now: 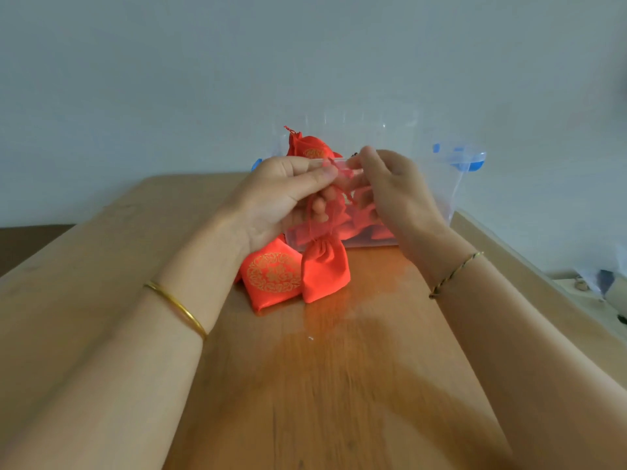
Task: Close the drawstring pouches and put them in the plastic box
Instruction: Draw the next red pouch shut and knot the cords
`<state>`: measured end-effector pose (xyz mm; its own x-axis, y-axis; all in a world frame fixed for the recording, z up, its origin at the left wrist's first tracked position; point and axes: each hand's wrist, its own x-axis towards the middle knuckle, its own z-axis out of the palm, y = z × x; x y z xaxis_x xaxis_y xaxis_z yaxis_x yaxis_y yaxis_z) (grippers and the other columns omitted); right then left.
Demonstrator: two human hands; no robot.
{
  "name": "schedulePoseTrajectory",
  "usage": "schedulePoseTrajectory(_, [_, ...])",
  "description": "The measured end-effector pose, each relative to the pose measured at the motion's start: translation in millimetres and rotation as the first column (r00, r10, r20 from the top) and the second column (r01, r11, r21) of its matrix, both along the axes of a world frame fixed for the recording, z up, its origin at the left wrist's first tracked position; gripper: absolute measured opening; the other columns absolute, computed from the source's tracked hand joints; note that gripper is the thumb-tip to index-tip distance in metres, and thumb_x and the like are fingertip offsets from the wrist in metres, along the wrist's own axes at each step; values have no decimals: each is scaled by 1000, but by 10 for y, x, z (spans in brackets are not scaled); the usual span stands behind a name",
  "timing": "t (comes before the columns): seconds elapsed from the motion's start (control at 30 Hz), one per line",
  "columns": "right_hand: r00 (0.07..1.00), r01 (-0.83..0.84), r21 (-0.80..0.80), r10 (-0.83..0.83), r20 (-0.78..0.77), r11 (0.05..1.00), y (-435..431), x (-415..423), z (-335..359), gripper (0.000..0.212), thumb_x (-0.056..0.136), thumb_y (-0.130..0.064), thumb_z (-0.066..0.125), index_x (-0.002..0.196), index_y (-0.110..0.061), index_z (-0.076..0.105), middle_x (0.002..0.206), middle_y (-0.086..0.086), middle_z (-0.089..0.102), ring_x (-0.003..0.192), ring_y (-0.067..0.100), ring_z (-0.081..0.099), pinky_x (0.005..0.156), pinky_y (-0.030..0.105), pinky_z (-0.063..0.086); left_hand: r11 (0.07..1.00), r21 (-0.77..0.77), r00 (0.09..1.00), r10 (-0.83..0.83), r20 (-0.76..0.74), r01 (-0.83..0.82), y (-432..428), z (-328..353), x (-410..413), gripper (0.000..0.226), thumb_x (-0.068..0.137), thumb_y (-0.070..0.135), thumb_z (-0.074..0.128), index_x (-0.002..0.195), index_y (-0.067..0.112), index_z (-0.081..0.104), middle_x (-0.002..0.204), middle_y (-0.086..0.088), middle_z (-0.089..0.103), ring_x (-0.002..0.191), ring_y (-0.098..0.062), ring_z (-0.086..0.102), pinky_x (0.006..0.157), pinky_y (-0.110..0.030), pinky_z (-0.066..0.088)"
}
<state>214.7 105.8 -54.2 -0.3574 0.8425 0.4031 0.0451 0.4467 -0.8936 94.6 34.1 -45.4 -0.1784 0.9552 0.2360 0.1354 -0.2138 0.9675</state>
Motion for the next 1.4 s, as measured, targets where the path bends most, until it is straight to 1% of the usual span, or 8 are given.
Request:
schedulePoseTrajectory(0.1, [998, -48, -94, 53, 46, 994, -28, 60, -139, 32, 98, -29, 37, 90, -6, 58, 68, 0, 60, 56, 17, 52, 47, 22, 39, 1000, -15, 997, -10, 71, 11, 24, -25, -44, 19, 92, 15, 51, 81, 9, 64, 58, 5, 55, 46, -2, 47, 49, -16, 48])
schedulePoseTrajectory(0.27, [969, -234, -206, 245, 29, 950, -38, 65, -207, 29, 97, -32, 42, 91, -10, 60, 70, 1, 58, 63, 16, 51, 71, 38, 44, 998, -33, 987, -43, 156, 49, 46, -97, -17, 18, 92, 14, 51, 81, 10, 64, 59, 4, 53, 45, -2, 46, 48, -17, 47])
schedulePoseTrajectory(0.5, [948, -310, -142, 293, -127, 940, -39, 112, -162, 25, 90, -13, 50, 65, -15, 55, 62, -1, 54, 53, 11, 47, 51, 26, 36, 998, -42, 980, 58, 191, -50, 69, -132, -31, 12, 89, 10, 54, 89, 10, 67, 66, 3, 66, 52, -3, 57, 50, -15, 49])
schedulePoseTrajectory(0.7, [985, -159, -156, 147, -86, 975, -36, 95, -219, 30, 90, -14, 43, 64, -14, 57, 56, -4, 57, 46, 6, 51, 48, 16, 42, 1000, -20, 998, 8, 58, -7, 30, -116, -29, 19, 85, -5, 55, 87, 11, 65, 69, 4, 68, 57, -4, 57, 56, -16, 50])
schedulePoseTrajectory(0.83, [943, -315, -291, 265, -200, 903, -5, 66, -279, 27, 95, -15, 39, 79, -15, 61, 62, -3, 65, 57, 12, 59, 61, 27, 50, 998, 58, 982, 11, -191, 0, 26, -115, -2, 24, 83, -8, 57, 90, 14, 64, 74, 4, 66, 64, -1, 61, 62, -16, 52])
schedulePoseTrajectory(0.97, [901, -429, -322, 376, -215, 844, 14, 70, -324, 24, 96, -14, 36, 90, -12, 59, 74, 6, 65, 65, 20, 57, 63, 30, 48, 959, 276, 862, 186, -472, -56, 34, -110, 14, 28, 79, -7, 61, 97, 15, 64, 81, 1, 61, 73, 1, 58, 71, -11, 46])
schedulePoseTrajectory(1.17, [857, -514, -390, 476, -198, 764, 27, 59, -345, 30, 95, -19, 36, 84, -14, 64, 80, 4, 66, 60, 14, 52, 57, 24, 43, 889, 446, 755, 363, -545, -105, 29, -116, -32, 32, 78, 2, 65, 100, 26, 62, 80, 10, 59, 78, 2, 56, 72, -10, 43])
schedulePoseTrajectory(1.4, [836, -549, -352, 495, -236, 758, 24, 61, -349, 17, 95, -19, 43, 86, -14, 57, 76, 0, 62, 53, 11, 49, 51, 22, 36, 873, 475, 755, 386, -531, -112, 68, -159, -21, 33, 78, 6, 66, 106, 22, 66, 84, 8, 65, 79, -2, 60, 77, -16, 47])
